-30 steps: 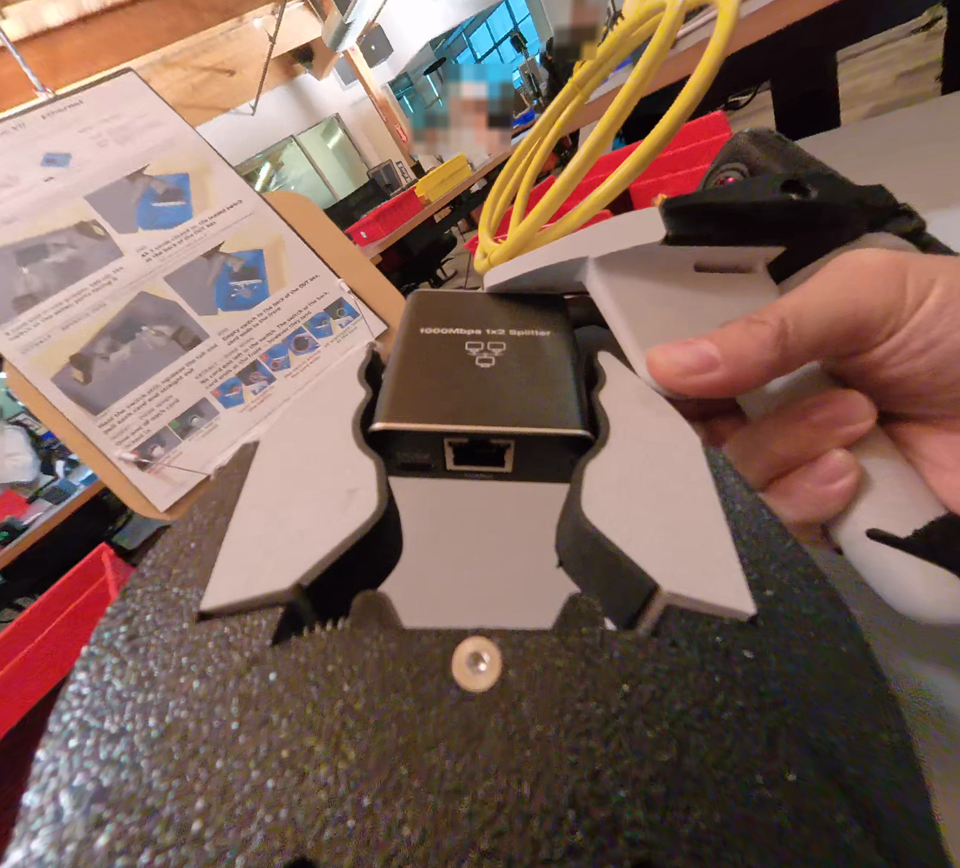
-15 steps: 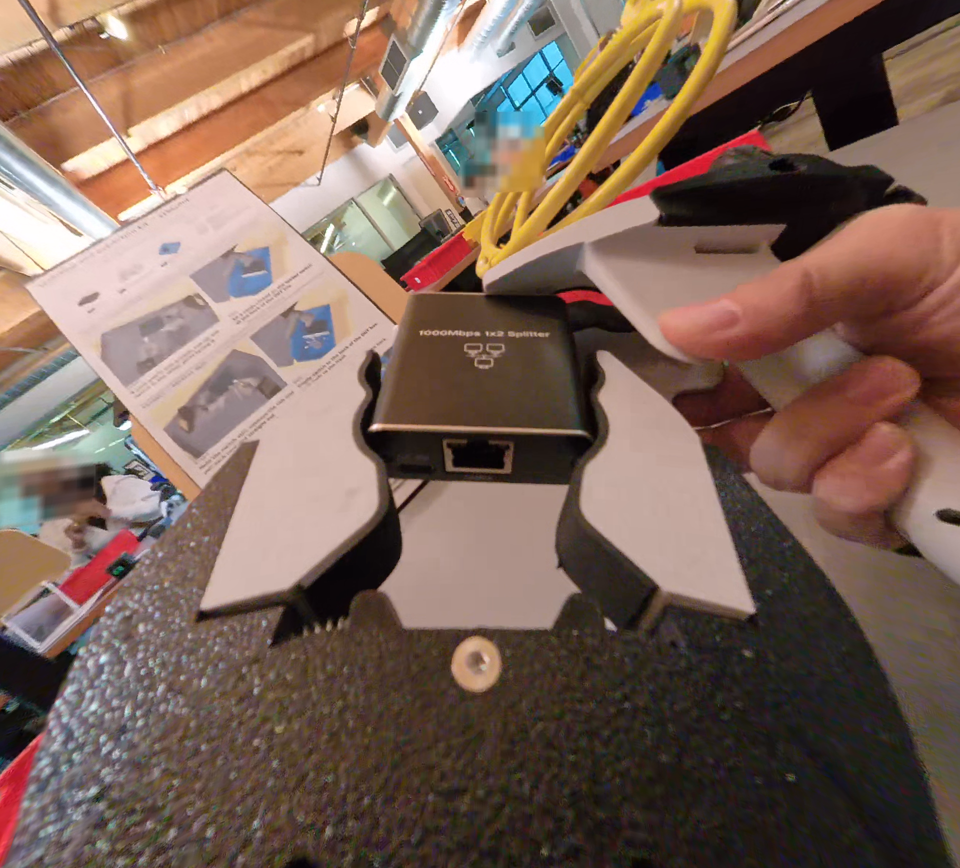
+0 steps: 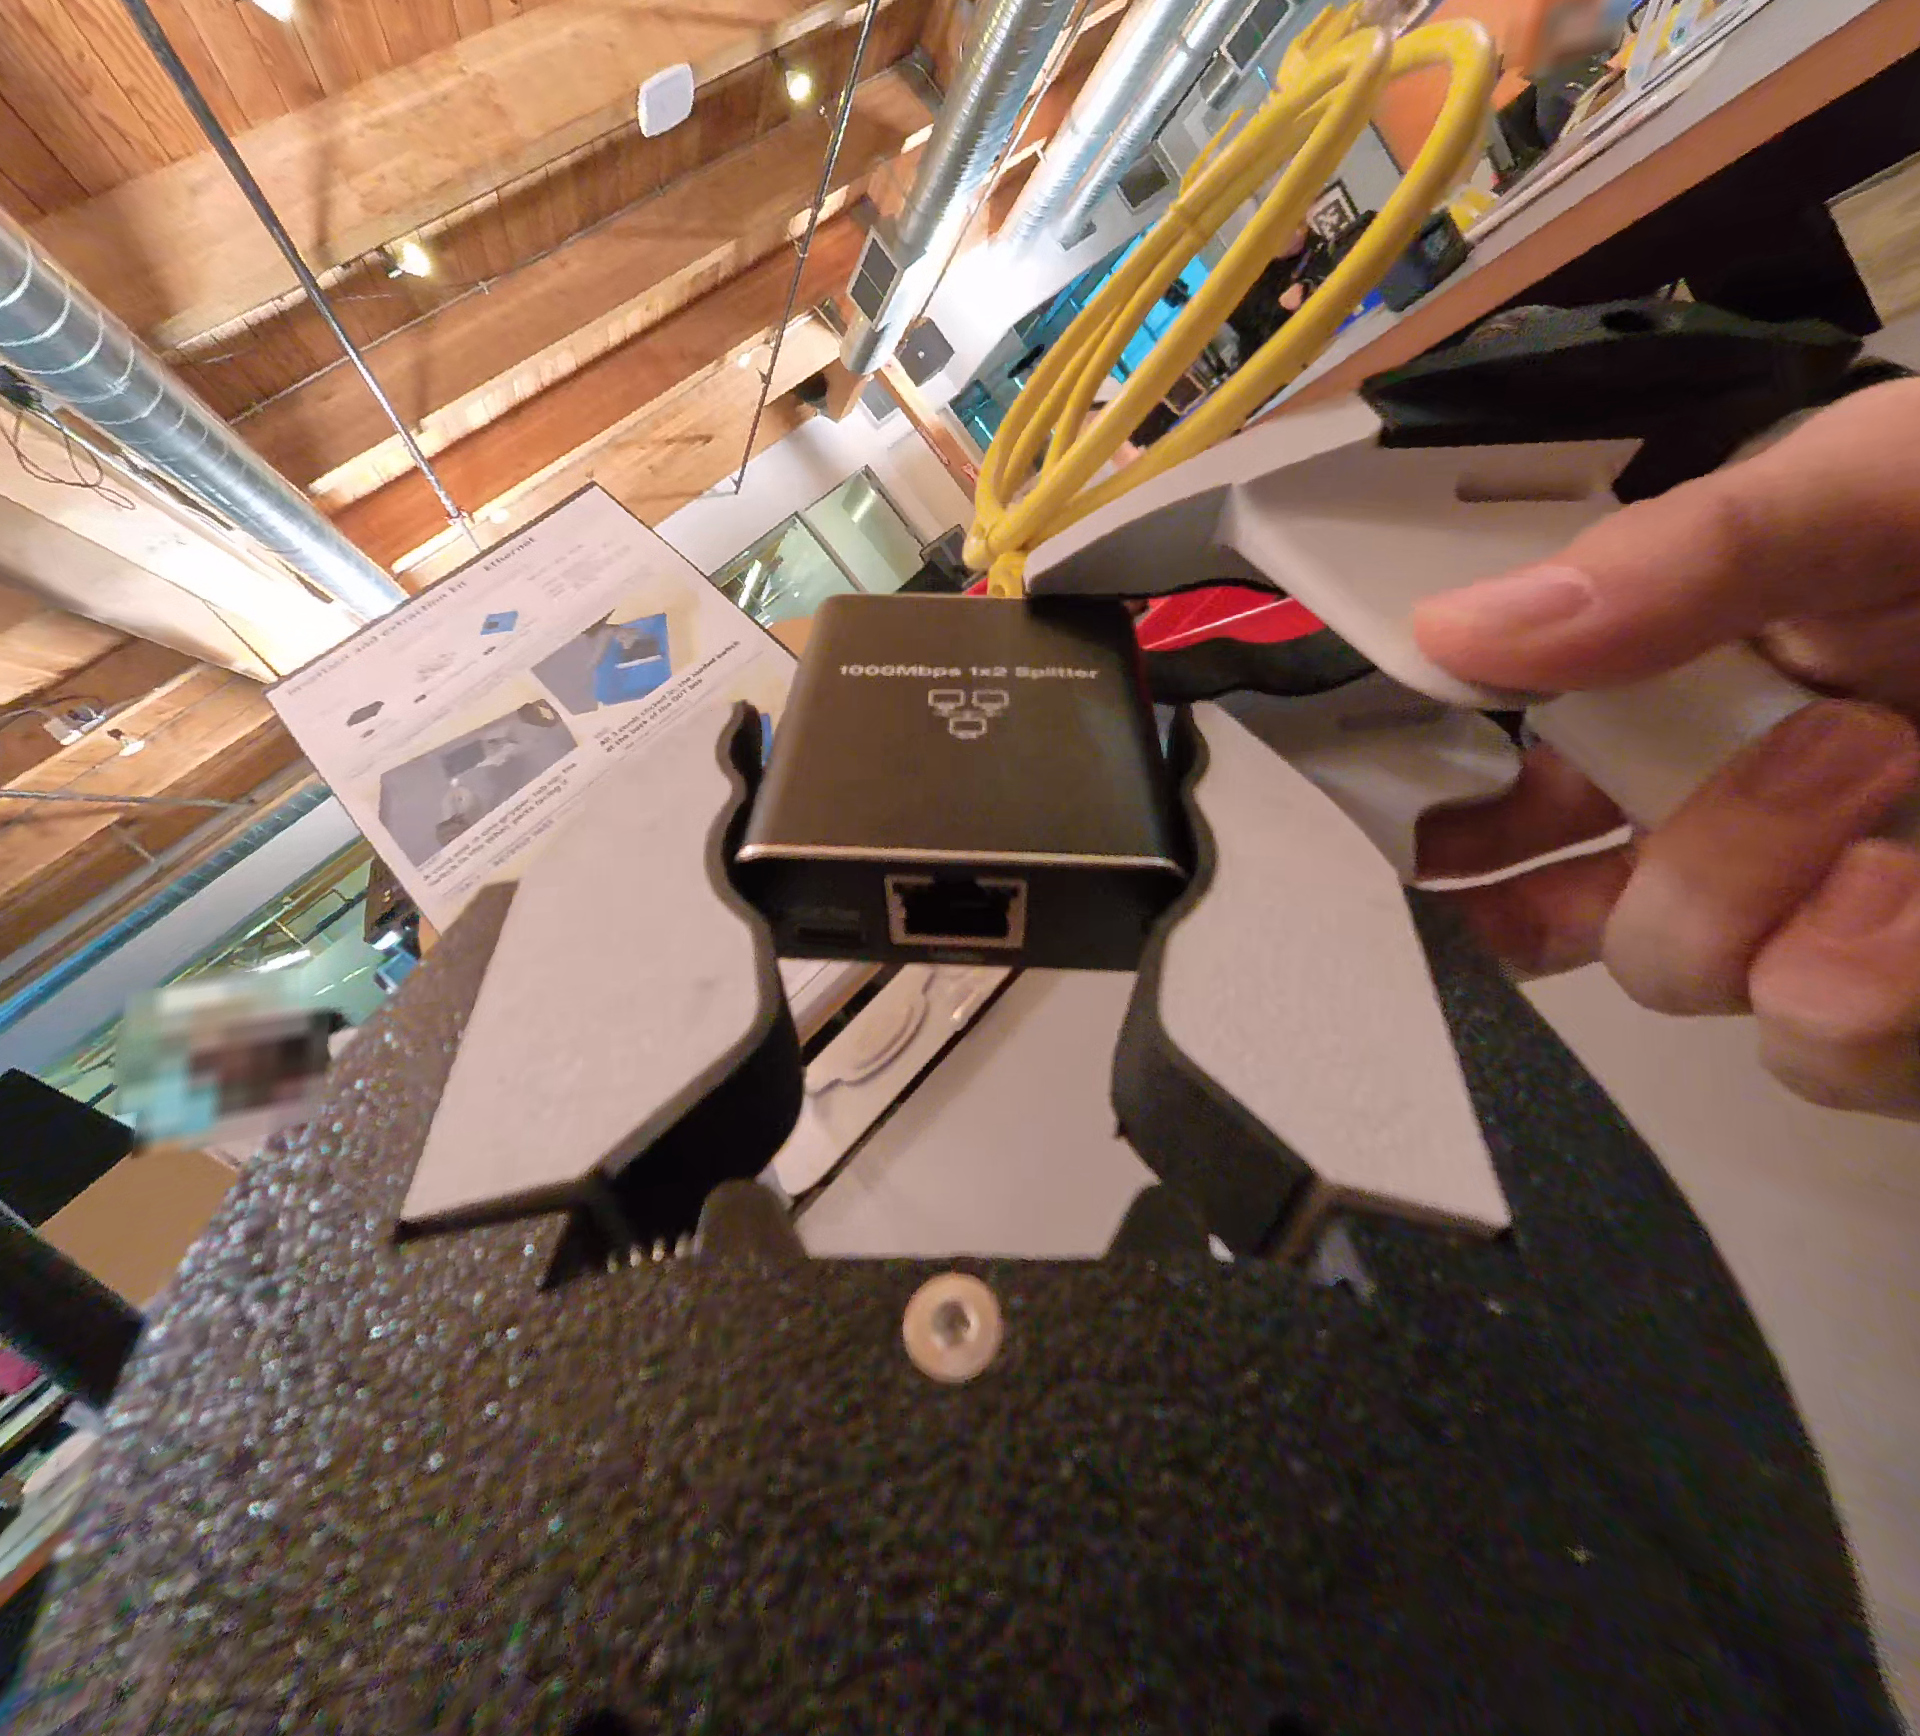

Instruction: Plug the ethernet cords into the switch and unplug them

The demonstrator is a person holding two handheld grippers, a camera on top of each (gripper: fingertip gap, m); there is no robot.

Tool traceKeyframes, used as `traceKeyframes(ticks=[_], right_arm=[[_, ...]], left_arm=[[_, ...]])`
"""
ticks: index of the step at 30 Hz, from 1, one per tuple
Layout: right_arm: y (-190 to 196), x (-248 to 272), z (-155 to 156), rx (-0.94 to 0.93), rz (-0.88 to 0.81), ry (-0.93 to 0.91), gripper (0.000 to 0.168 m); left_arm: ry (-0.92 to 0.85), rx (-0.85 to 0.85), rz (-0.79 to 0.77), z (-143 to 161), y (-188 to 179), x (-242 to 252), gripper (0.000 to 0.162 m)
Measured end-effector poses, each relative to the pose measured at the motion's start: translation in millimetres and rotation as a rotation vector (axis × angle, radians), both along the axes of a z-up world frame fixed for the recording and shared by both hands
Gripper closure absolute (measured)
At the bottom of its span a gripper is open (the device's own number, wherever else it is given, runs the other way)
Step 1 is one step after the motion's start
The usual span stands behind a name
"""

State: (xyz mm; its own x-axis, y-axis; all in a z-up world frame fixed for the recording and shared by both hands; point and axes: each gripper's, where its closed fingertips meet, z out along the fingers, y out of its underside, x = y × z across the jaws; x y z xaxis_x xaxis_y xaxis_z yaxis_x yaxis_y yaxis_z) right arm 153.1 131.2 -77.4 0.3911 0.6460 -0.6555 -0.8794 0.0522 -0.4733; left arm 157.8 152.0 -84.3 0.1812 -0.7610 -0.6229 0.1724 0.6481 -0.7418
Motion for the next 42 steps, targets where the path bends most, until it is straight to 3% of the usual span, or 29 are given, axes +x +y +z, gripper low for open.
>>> traceKeyframes(ticks=[5,9,18,37,42], right_arm=[[-5.3,-5.7,10.8,0.057,0.032,0.028,0.144],[-8.9,-5.3,15.9,0.089,0.025,0.044,0.154],[-14.9,-11.0,21.3,0.126,-0.012,-0.065,0.155],[-2.7,10.8,-9.7,0.022,-0.133,-0.074,0.154],[-3.2,10.0,-7.8,0.05,-0.067,0.045,0.156]], left_arm=[[-0.037,0.074,0.019,7.1,-4.0,-4.8,0.087],[-0.047,0.128,0.032,10.3,-8.3,-7.2,0.087],[-0.065,0.163,0.043,16.6,-13.4,-11.2,0.087],[0.071,-0.09,0.006,-18.4,-5.5,10.0,0.087],[0.037,0.032,0.072,-14.4,-6.2,7.0,0.087]])
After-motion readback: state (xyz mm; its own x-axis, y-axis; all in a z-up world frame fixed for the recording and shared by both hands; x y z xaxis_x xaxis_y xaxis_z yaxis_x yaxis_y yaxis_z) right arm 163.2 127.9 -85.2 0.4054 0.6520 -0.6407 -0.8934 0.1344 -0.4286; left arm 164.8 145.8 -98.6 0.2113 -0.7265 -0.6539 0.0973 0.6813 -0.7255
